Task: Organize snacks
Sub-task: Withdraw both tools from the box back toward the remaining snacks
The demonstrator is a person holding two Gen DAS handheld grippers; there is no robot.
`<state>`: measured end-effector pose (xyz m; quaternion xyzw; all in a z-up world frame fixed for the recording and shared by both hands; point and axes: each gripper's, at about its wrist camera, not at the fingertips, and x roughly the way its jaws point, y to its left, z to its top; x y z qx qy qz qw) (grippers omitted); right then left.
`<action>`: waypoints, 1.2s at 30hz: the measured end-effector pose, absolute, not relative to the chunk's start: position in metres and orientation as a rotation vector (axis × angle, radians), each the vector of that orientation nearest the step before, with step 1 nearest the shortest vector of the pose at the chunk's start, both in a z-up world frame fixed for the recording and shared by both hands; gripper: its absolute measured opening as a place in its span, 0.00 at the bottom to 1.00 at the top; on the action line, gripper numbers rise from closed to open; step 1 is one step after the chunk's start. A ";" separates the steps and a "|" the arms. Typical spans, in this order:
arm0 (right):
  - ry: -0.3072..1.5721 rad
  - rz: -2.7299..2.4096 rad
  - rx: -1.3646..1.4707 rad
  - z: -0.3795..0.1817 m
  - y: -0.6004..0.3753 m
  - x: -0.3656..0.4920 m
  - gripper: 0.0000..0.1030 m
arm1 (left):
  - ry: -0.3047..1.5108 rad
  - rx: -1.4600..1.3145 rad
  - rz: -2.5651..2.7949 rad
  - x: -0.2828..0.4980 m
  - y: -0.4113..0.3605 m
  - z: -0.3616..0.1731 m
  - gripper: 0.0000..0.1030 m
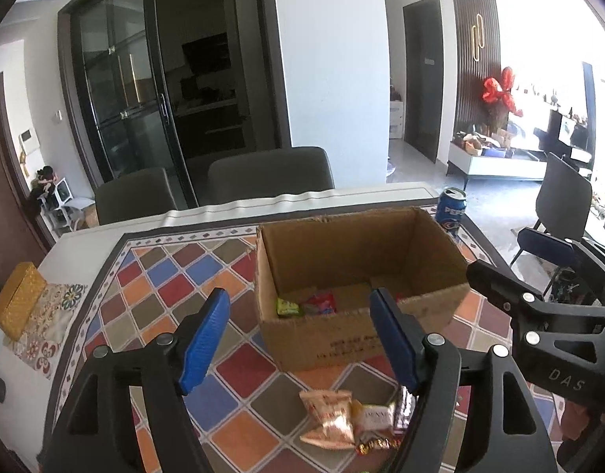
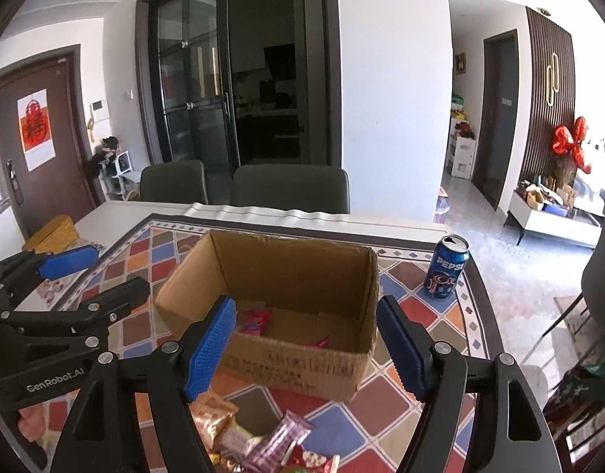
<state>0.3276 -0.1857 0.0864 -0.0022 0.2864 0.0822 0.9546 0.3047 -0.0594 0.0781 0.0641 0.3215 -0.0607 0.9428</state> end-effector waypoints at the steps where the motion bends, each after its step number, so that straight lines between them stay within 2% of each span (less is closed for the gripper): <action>1: 0.579 0.168 -0.008 0.086 -0.185 0.324 0.72 | 0.660 0.126 -0.126 0.300 -0.059 0.077 0.71; 14: 0.601 0.175 -0.036 0.066 -0.183 0.272 0.72 | 0.737 0.104 -0.153 0.256 -0.061 0.049 0.71; 36: 0.824 0.174 0.002 -0.010 -0.195 0.226 0.72 | 0.957 0.085 -0.195 0.215 -0.068 -0.029 0.71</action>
